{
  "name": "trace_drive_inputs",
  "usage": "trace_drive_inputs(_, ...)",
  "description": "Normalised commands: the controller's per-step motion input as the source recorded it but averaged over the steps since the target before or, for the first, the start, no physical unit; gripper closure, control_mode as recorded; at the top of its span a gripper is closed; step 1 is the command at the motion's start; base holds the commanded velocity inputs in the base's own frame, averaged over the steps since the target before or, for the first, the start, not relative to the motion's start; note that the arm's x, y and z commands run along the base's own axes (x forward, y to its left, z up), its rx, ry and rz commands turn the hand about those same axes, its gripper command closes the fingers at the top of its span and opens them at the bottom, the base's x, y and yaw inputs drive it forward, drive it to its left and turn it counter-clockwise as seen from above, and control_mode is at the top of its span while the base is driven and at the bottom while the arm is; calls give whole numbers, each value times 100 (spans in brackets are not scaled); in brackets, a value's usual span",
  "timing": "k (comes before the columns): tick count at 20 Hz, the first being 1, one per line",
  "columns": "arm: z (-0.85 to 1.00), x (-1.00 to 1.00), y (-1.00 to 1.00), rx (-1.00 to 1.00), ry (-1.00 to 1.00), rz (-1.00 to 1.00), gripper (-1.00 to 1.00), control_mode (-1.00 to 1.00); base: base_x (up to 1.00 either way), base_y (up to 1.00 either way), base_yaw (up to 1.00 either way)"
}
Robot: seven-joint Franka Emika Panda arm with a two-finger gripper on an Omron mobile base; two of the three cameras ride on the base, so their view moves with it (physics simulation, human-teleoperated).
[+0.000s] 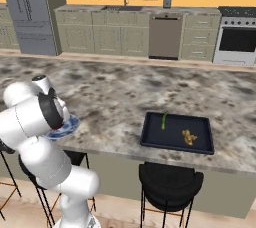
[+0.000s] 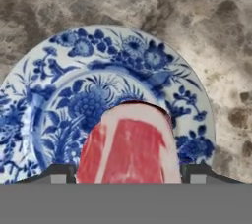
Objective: Create a steak meal by picking up the steak and asparagus from the tray and placing them on the plate. Leave the ginger on the tray.
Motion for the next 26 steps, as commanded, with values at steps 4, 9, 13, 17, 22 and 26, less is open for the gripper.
trace_drive_inputs(4,-27,26,0,0,0,-3,-100,-100,0,0,0)
trace_drive_inputs(9,0,-3,-9,0,-11,0,-100,-100,0,0,0)
trace_drive_inputs(13,19,-38,-23,3,-22,0,-100,-100,0,0,0)
trace_drive_inputs(17,52,-56,-51,9,-24,0,-100,-100,0,0,0)
trace_drive_inputs(22,70,-32,-92,14,-12,0,-100,-100,0,0,0)
trace_drive_inputs(26,51,-10,-100,12,-5,0,-100,-100,0,0,0)
